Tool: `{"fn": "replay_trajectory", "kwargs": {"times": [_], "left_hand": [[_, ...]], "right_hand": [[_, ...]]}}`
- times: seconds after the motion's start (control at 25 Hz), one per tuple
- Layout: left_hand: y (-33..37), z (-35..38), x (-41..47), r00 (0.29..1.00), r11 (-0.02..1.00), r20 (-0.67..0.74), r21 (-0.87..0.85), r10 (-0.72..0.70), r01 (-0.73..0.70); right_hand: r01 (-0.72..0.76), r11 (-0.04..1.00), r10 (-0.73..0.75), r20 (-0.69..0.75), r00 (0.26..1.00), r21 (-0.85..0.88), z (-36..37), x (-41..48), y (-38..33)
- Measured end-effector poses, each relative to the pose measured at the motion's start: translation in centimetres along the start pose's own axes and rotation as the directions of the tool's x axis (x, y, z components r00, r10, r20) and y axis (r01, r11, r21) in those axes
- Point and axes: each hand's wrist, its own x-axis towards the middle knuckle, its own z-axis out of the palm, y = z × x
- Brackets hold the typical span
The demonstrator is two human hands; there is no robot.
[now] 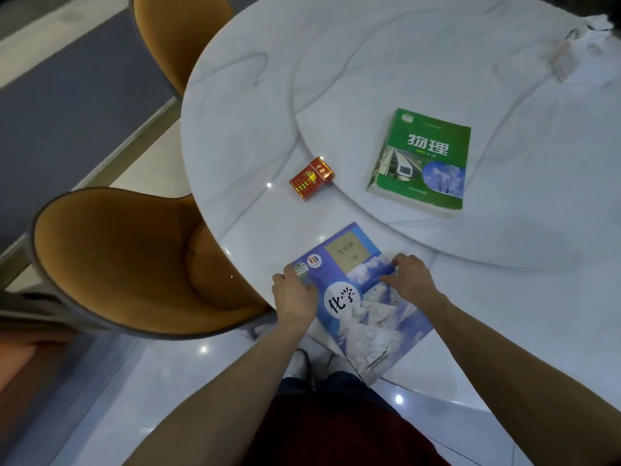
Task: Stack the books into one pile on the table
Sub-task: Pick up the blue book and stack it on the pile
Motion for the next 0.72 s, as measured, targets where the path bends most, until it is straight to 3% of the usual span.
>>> {"fn": "replay_trajectory", "kwargs": {"times": [0.12,0.28,0.4,0.52,0.72], "left_hand": [[0.1,1.1,-1.0,0.979,0.945,0.020,-0.260,-0.202,0.200],[0.6,2.1,-0.7,0.898,0.744,0.076,-0.533,-0.433,0.404],[0.5,2.4,-1.4,0.912,0.715,0.145,-0.578,-0.385,0.393],[0.5,3.3,-3.6,0.959,0.780,0.197,-0.560,-0.202,0.279],[0.2,3.3,-3.9,0.988,0.794,0.129,-0.592,-0.080,0.142]], "right_hand": [[-0.054,0.997,0.054,0.002,0.999,0.060,0.0,0.4,-0.4],[-0.085,0.994,0.084,0.024,0.996,0.069,0.2,1.1,-0.4],[-0.094,0.993,0.090,0.046,0.995,0.076,0.2,1.4,-0.3],[-0.100,0.988,0.094,0.050,0.994,0.121,0.0,1.4,0.1],[-0.087,0.954,0.078,0.043,0.996,0.288,-0.2,0.6,0.7]]}}
